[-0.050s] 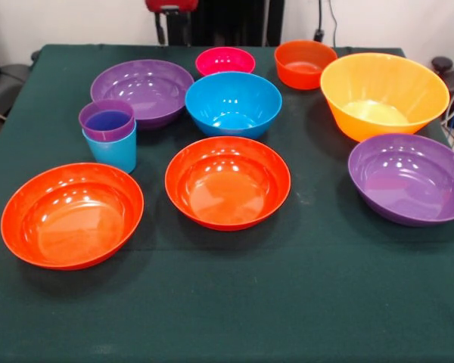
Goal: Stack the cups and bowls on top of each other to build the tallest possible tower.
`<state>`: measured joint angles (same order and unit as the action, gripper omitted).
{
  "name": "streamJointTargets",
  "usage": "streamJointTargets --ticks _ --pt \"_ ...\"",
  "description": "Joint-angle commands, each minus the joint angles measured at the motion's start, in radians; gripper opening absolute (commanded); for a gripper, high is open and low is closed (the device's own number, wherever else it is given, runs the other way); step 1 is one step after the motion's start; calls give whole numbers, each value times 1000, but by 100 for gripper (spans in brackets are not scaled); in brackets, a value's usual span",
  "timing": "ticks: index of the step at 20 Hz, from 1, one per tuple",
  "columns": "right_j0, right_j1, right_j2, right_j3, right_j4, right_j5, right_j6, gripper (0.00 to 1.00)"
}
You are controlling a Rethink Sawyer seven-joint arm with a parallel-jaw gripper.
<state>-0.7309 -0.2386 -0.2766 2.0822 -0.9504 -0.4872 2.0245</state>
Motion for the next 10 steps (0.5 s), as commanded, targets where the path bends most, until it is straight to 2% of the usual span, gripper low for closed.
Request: streamJointTargets --ticks 1,5,10 --pt "-23 -83 183 -36 -37 130 129 100" --pt "-9 -85 167 -21 -1 124 108 100" --pt "-6 -85 154 -18 1 121 103 100"
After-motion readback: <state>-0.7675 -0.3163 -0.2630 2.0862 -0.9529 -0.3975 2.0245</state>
